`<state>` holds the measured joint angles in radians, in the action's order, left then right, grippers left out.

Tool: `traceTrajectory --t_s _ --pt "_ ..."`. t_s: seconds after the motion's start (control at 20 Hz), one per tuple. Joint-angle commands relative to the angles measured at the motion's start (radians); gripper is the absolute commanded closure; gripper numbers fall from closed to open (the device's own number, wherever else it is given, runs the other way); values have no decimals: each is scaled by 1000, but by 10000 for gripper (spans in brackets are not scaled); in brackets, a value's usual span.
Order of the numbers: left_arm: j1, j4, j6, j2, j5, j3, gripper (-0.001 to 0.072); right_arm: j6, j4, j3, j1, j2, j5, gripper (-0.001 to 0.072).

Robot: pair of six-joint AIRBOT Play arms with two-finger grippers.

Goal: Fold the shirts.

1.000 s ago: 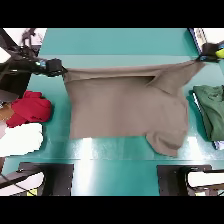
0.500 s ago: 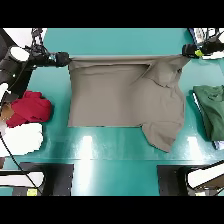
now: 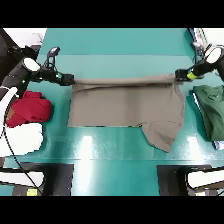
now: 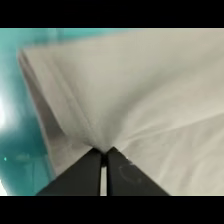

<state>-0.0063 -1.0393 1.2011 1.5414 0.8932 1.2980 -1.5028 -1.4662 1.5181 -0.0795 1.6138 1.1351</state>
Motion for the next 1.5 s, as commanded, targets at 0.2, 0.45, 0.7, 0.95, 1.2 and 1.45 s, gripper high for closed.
traceTrajectory --t_s 0.2,0.45,0.7,0.95,1.2,1.45 --pt "6 -21 117 3 8 -41 68 0 167 -213 -9 -93 -54 385" --pt "133 -24 113 -58 298 14 67 93 284 -113 59 -142 224 344" --pt "242 -10 77 -253 409 -274 67 137 352 -114 162 -301 370 345" --pt "240 201 -39 -316 354 -607 67 143 350 -114 183 -392 369 345" --pt "238 204 -41 -315 269 -678 67 142 350 -114 181 -414 389 345" --pt "238 264 -40 -316 203 -678 153 142 350 -114 181 -414 402 345"
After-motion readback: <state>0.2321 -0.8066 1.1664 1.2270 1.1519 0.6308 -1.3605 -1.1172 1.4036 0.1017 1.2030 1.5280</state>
